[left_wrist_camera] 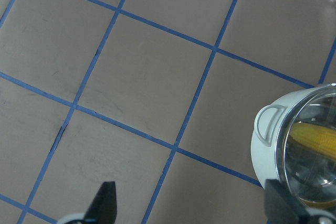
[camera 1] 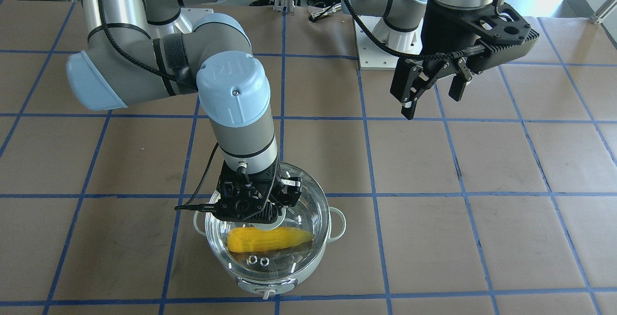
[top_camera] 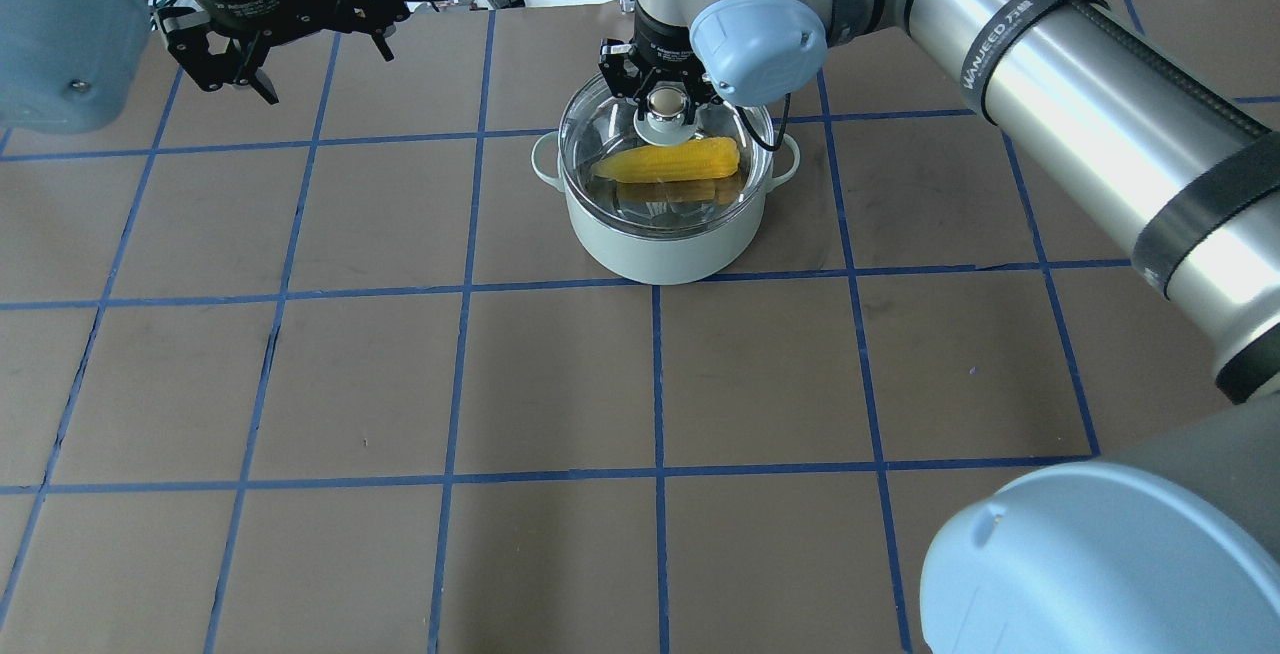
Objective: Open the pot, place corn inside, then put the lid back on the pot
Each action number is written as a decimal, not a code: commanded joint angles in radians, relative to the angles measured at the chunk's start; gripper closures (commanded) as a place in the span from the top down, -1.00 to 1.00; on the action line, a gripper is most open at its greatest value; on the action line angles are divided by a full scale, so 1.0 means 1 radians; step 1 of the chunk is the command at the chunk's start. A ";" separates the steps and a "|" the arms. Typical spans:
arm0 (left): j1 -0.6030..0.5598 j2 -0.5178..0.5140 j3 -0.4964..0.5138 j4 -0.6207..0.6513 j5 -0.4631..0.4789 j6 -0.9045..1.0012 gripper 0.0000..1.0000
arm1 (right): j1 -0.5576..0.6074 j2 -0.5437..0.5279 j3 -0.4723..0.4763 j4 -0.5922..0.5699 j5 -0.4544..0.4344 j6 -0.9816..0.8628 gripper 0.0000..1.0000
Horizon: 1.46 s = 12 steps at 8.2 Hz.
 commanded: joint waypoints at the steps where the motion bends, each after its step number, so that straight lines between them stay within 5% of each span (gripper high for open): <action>1: 0.000 0.000 0.000 0.000 0.000 -0.001 1.00 | -0.001 -0.001 0.009 -0.001 0.000 -0.015 -0.47; 12: 0.000 0.003 0.000 0.000 0.001 -0.009 1.00 | 0.000 0.010 0.013 -0.032 -0.007 -0.018 -0.47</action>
